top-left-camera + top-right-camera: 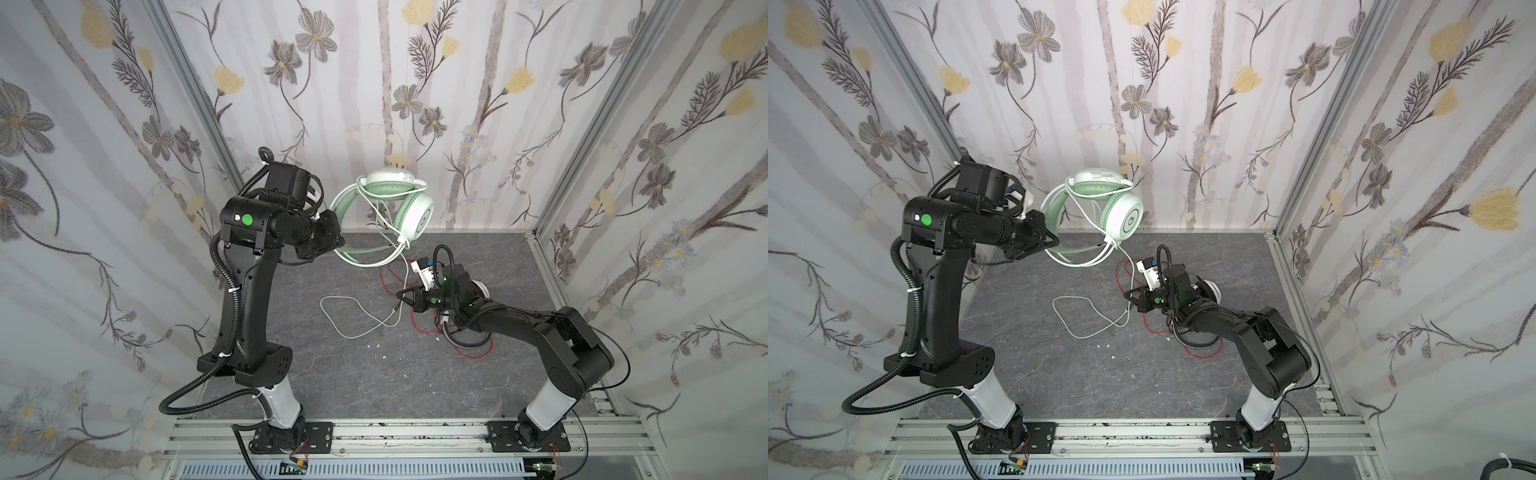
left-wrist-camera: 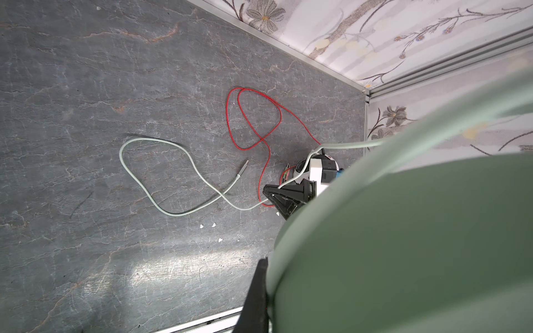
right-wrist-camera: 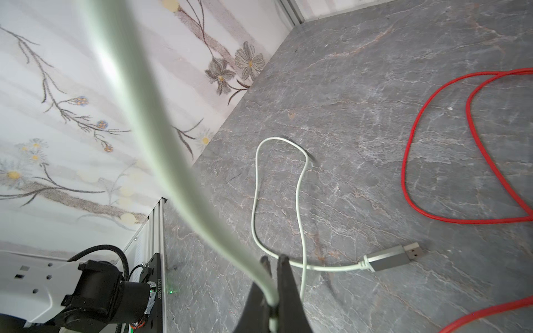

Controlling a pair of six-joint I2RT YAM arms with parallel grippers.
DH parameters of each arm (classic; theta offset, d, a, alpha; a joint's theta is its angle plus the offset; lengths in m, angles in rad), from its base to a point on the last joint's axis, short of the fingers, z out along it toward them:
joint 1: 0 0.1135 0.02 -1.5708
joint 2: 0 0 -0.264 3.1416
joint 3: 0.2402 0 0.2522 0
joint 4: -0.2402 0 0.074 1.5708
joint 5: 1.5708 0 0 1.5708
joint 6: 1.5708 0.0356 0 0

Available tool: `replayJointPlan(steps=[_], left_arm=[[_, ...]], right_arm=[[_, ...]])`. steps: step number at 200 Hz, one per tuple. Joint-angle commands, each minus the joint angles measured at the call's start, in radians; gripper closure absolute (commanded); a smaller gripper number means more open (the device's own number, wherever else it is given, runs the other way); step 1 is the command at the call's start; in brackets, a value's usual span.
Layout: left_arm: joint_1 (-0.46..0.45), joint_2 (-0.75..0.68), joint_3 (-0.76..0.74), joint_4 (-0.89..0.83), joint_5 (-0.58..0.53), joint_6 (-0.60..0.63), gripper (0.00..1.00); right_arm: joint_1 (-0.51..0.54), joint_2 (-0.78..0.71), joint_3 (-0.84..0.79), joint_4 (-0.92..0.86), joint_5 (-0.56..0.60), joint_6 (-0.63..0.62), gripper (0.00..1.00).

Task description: Wrap the headphones

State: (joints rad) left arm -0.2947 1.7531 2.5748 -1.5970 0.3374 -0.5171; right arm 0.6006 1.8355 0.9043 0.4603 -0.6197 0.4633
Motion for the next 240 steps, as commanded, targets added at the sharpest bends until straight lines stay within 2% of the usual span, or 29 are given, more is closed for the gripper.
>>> replayJointPlan(steps=[1,20,48,72,105,123,152,172,210,240], left_arm=[[0.006,0.001,0.0,0.037,-0.036,-0.026,1.0],[0.005,-0.007,-0.04,0.043,-0.123,-0.035,1.0],[0.006,-0.023,-0.135,0.098,-0.232,-0.031,1.0],[0.006,0.013,-0.147,0.104,-0.28,0.01,1.0],[-0.006,0.059,-0.164,0.06,-0.359,0.046,1.0],[-0.035,0.067,-0.205,0.044,-0.41,0.058,1.0],[-0.105,0.094,-0.238,-0.014,-0.597,0.066,1.0],[-0.142,0.101,-0.279,-0.028,-0.684,0.065,1.0],[-0.194,0.069,-0.376,0.011,-0.751,0.076,1.0],[-0.206,0.025,-0.481,0.066,-0.72,0.106,1.0]], right_arm=[[0.032,-0.086,-0.002,-0.081,0.006,-0.053,1.0],[0.085,-0.182,-0.005,-0.282,0.066,-0.113,1.0],[0.185,-0.355,0.006,-0.6,0.225,-0.188,1.0],[0.263,-0.502,0.002,-0.768,0.379,-0.193,1.0],[0.293,-0.636,0.092,-0.993,0.553,-0.248,1.0],[0.307,-0.629,0.214,-1.121,0.636,-0.295,1.0],[0.348,-0.544,0.463,-1.308,0.759,-0.388,1.0],[0.402,-0.463,0.633,-1.419,0.852,-0.435,1.0],[0.501,-0.348,0.884,-1.574,1.01,-0.49,1.0],[0.507,-0.354,0.938,-1.608,1.054,-0.53,1.0]])
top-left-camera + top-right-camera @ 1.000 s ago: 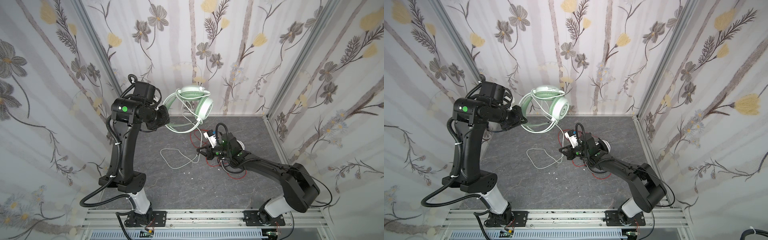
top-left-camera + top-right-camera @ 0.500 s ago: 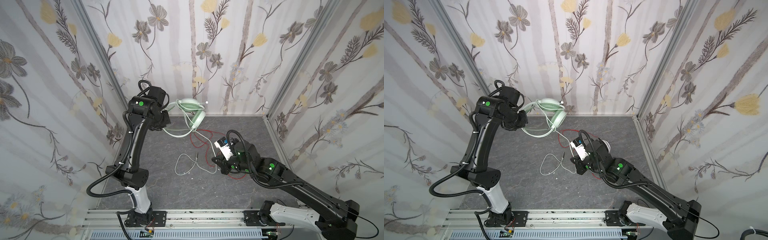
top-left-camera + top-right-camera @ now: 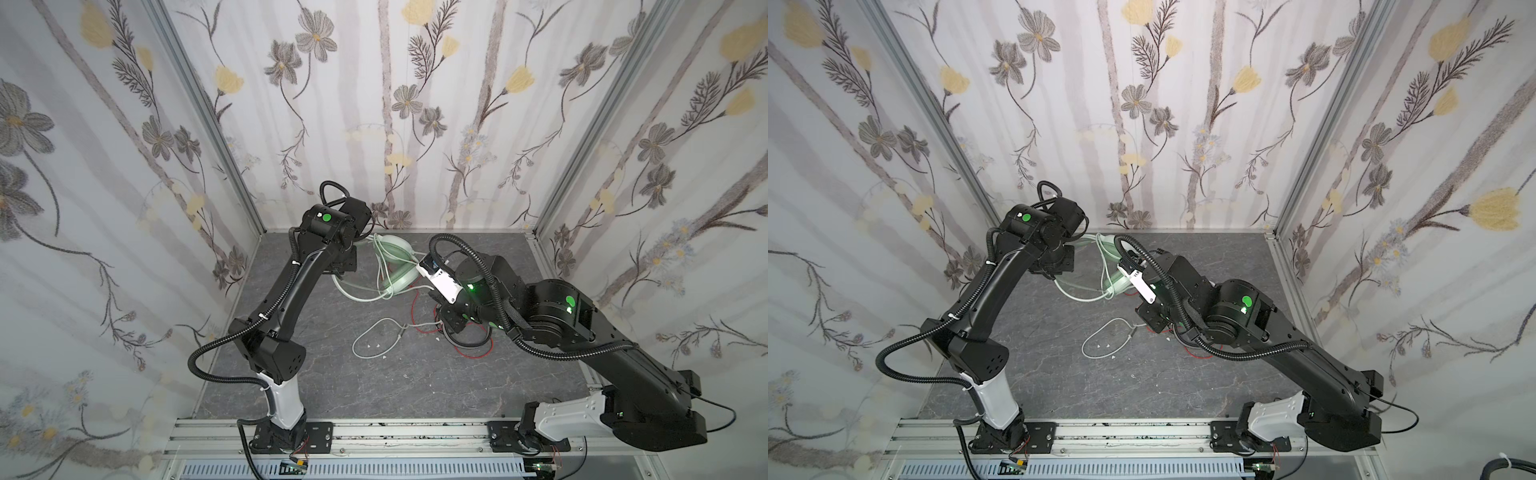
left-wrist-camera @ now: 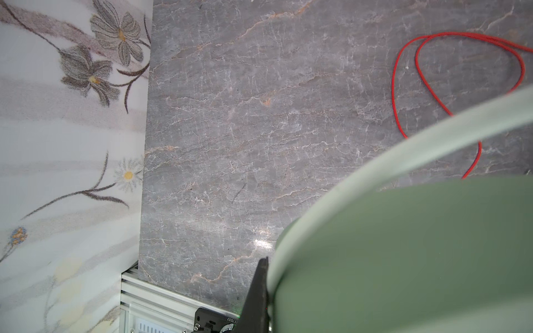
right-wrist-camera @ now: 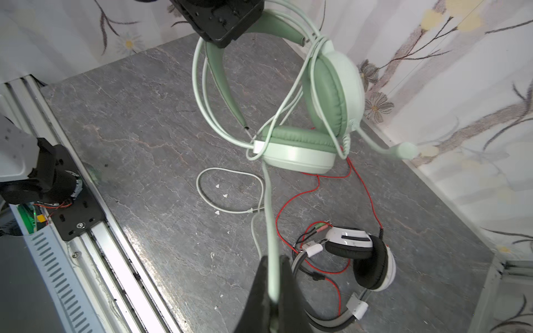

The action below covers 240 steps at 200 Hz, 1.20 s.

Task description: Wrap the headphones

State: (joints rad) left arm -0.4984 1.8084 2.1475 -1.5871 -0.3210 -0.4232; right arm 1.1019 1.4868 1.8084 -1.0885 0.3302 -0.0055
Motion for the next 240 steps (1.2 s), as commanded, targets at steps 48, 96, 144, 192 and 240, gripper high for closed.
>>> replayJointPlan(steps=[48,96,144,192,240], left_arm=[[-0.029,-0.077,-0.164,0.073,-0.111,0.01,1.0],[-0.04,-0.11,-0.232,0.161,0.026,-0.083,1.0],[-0.037,-0.054,-0.141,0.181,0.102,-0.107,1.0],[-0.032,-0.099,-0.26,0.218,0.122,-0.123,1.0],[0.032,-0.167,-0.368,0.352,0.326,-0.198,1.0]], right_arm=[[0.011,-0.031,0.038,-0.065,0.218,-0.152,1.0],[0.168,0.05,0.055,-0.058,0.194,-0.251,1.0],[0.286,0.136,0.118,-0.018,0.2,-0.257,1.0],[0.292,0.086,0.138,-0.033,0.019,-0.299,1.0],[0.34,0.085,0.131,0.021,-0.262,-0.329,1.0]])
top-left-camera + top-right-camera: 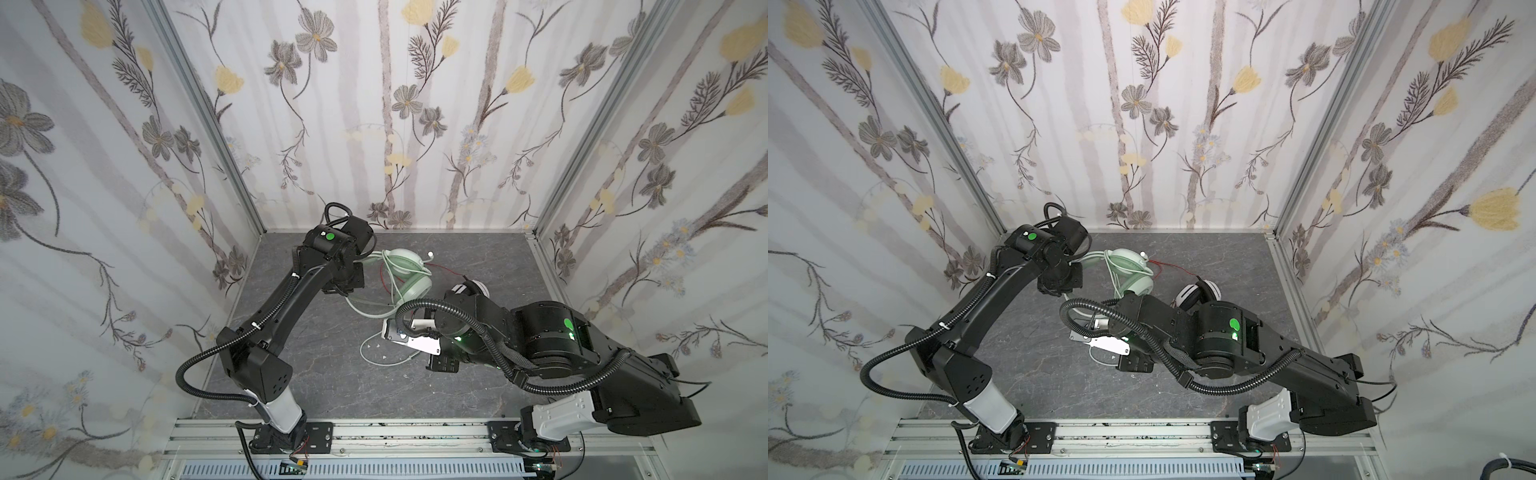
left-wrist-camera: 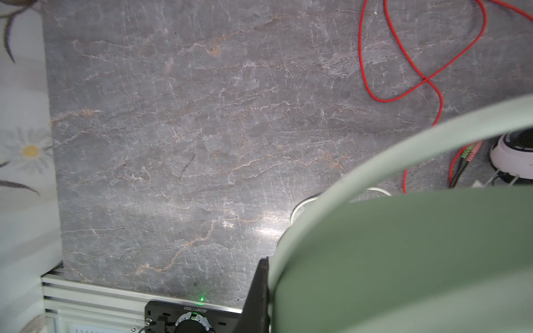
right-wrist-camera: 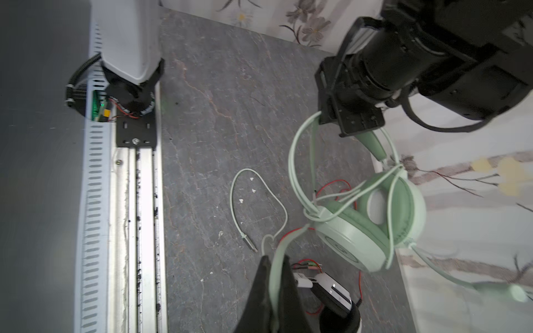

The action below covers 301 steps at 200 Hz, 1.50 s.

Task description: Wrap the headphones

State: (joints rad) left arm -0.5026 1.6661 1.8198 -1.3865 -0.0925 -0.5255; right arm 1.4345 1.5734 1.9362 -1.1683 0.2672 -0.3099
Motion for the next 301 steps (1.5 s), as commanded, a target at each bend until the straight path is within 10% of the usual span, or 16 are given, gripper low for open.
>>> replayJointPlan(steps=[1,69,123,153,218,301], left_arm=[[0.038,-0.026,-0.042,0.153,0.102,-0.097,1.0],[0.165,-0.135,-0.207,0.375,0.418,-0.182,1.0],[0.224,-0.179,-0.234,0.357,0.405,-0.178,1.0],[0.225,-0.165,-0.182,0.243,0.266,-0.099,1.0],[0.129,-0.142,-0.103,-0.032,-0.172,0.075,1.0],[-0.076,-0.08,-0.1,-0.117,-0.373,0.188,1.0]], right_arm=[[0.007,-0.001,0.002,0.102,-0.201,-0.025,1.0],[0.008,-0.016,-0.077,0.112,-0.319,0.012,1.0],[0.008,-0.047,-0.108,0.138,-0.314,0.033,1.0],[0.009,-0.065,-0.101,0.126,-0.203,0.038,1.0],[-0.01,-0.021,-0.099,-0.02,0.583,0.01,1.0],[-0.115,-0.05,-0.165,0.296,0.678,-0.397,1.0]])
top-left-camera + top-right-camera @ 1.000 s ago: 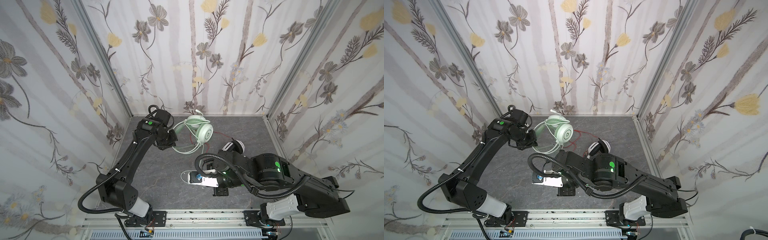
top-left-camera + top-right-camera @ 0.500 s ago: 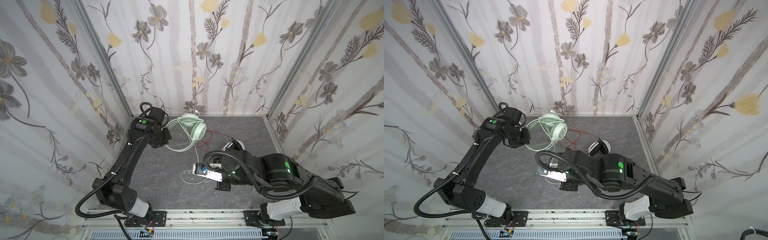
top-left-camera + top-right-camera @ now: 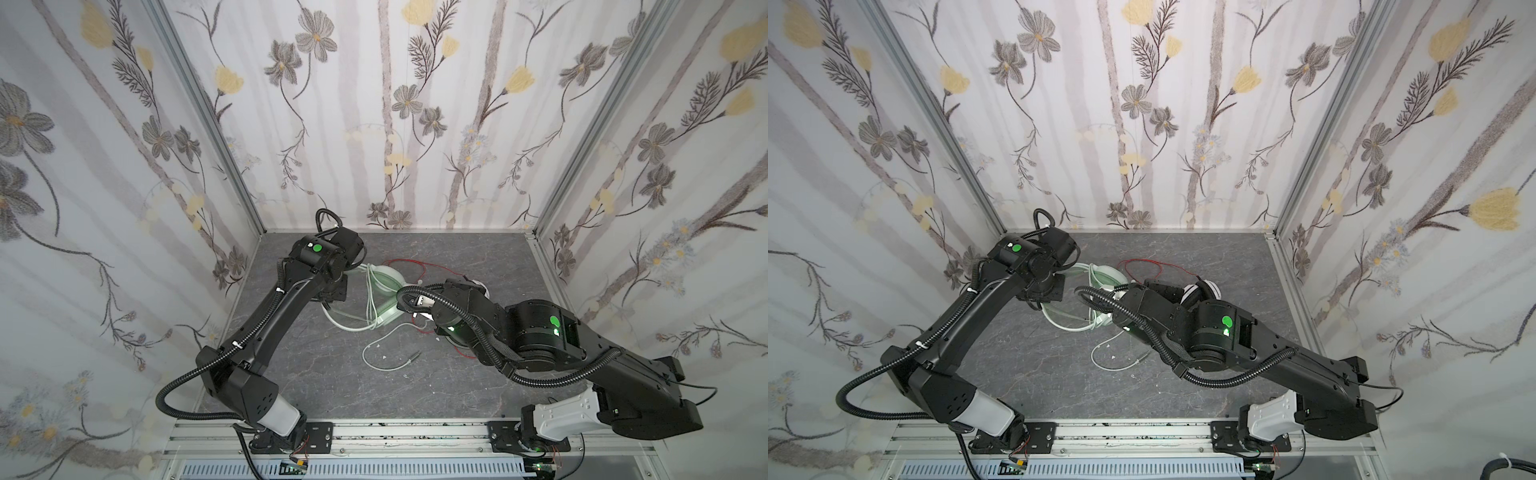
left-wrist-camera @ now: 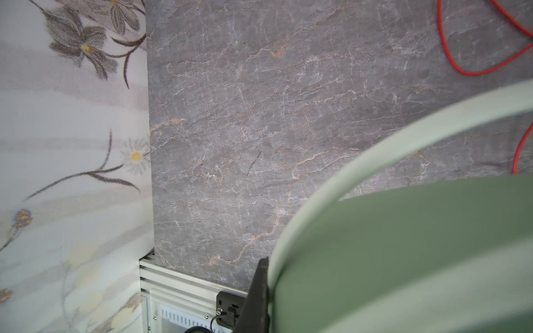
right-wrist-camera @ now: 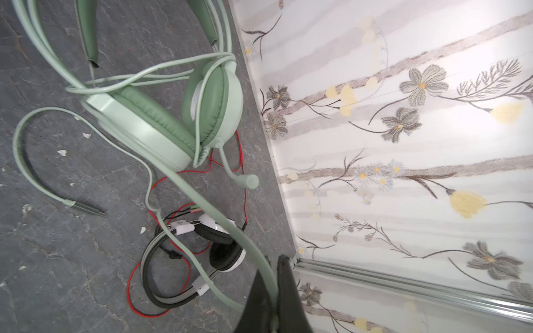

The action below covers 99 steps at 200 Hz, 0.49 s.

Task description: Wrap the headphones

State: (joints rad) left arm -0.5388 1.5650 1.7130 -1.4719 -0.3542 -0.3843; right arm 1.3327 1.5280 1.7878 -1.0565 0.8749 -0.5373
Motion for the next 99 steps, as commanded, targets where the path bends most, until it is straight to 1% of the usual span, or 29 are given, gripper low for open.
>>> replayJointPlan(steps=[1,21,38,46,50,53,65,77,99], left_arm=[[-0.043,0.021,0.007,-0.031,-0.11,0.049,1.0],[-0.079,0.015,-0.001,-0.003,-0.072,0.082,1.0],[-0.109,-0.004,-0.001,0.027,-0.044,0.108,1.0],[-0.122,-0.017,-0.003,0.043,-0.028,0.119,1.0],[-0.127,-0.023,-0.005,0.051,-0.018,0.124,1.0],[-0.129,-0.027,-0.006,0.058,-0.009,0.127,1.0],[-0.143,-0.041,-0.009,0.079,0.025,0.14,1.0],[-0.155,-0.047,-0.007,0.097,0.052,0.148,1.0],[-0.168,-0.045,0.005,0.105,0.074,0.144,1.0]], right_arm=[[-0.013,-0.005,-0.017,0.189,0.07,-0.173,1.0],[-0.038,0.003,-0.015,0.237,0.016,-0.23,1.0],[-0.061,0.005,-0.014,0.247,-0.087,-0.249,1.0],[-0.071,0.003,-0.012,0.25,-0.156,-0.253,1.0],[-0.08,0.001,-0.011,0.251,-0.219,-0.246,1.0],[-0.083,-0.001,-0.01,0.251,-0.239,-0.244,1.0],[-0.101,-0.014,-0.014,0.252,-0.422,-0.236,1.0],[-0.124,-0.013,-0.01,0.262,-0.54,-0.21,1.0],[-0.15,0.002,0.001,0.253,-0.668,-0.187,1.0]])
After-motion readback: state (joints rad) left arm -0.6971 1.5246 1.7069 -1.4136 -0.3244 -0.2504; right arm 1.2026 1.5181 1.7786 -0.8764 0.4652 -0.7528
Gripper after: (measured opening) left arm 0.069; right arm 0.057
